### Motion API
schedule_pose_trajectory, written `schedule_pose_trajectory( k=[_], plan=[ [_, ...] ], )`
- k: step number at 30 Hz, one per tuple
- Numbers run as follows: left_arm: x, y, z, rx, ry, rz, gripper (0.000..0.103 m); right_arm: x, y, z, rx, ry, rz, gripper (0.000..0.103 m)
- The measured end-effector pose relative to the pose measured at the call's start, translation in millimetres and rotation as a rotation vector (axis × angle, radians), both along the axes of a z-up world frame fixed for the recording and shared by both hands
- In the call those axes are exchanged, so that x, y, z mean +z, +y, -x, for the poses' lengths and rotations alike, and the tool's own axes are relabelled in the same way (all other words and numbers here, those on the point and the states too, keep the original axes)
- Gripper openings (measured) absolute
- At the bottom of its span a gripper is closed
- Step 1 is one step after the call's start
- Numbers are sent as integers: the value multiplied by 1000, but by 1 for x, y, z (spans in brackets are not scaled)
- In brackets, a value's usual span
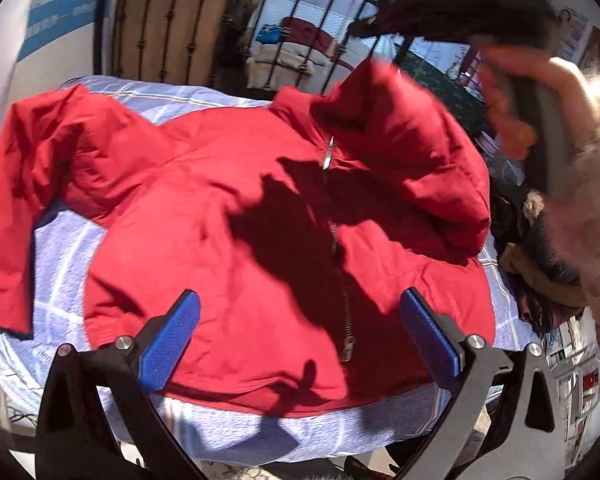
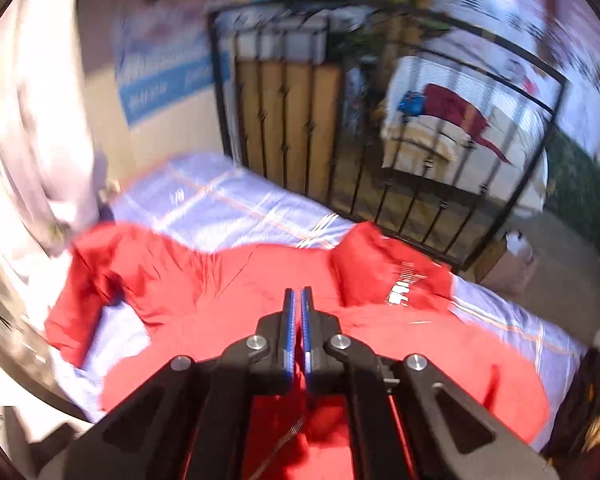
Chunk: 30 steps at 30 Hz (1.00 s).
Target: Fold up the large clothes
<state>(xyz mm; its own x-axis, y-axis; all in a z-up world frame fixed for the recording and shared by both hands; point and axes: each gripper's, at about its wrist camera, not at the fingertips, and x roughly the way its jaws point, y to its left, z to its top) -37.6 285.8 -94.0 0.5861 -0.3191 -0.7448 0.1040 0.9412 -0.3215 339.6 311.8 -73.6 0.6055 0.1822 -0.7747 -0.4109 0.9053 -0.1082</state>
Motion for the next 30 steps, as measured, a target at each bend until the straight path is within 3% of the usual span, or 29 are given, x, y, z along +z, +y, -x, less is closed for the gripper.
schedule_pose_trajectory(
  k=[3, 4, 6, 9, 11, 12, 14, 16, 20, 22, 24, 26, 28, 30],
  plan=[
    [-7, 30, 4, 64, 34, -9, 98, -90, 66, -17, 30, 149, 86, 14],
    [-9, 38, 4, 78, 44, -12, 98, -116, 81, -14, 40, 199, 90, 24],
    [-9, 49, 6, 91, 44, -17, 98, -140, 92, 5, 63, 266, 34, 31],
    [-3, 54, 0, 96, 11, -10, 98, -116, 78, 35, 75, 274, -115, 49],
    [6, 48, -15, 74, -15, 4, 98, -78, 41, 52, 33, 197, -203, 79],
    [9, 39, -27, 52, -27, 5, 98, -62, 21, 55, 13, 148, -225, 83],
    [20, 16, -50, 4, -74, -5, 98, -36, -32, 60, -85, 34, -182, 85],
    [28, -14, -79, -67, -116, -7, 98, -31, -92, 56, -218, -12, -120, 87],
    [20, -80, -158, -181, -81, -24, 98, -61, -216, 36, -503, 173, -166, 87],
    [1, -111, -198, -189, -42, -85, 98, -82, -251, 39, -578, 208, -195, 87],
    [-30, -139, -234, -205, 67, -141, 98, -106, -268, 36, -604, 255, -171, 87],
    [-58, -156, -247, -199, 120, -209, 98, -137, -270, 28, -599, 327, -127, 96],
    [-78, -170, -246, -207, 96, -317, 98, -160, -272, 23, -587, 351, -138, 98],
    [-93, -175, -243, -220, 69, -371, 99, -186, -275, 21, -604, 382, -122, 99]
  ],
)
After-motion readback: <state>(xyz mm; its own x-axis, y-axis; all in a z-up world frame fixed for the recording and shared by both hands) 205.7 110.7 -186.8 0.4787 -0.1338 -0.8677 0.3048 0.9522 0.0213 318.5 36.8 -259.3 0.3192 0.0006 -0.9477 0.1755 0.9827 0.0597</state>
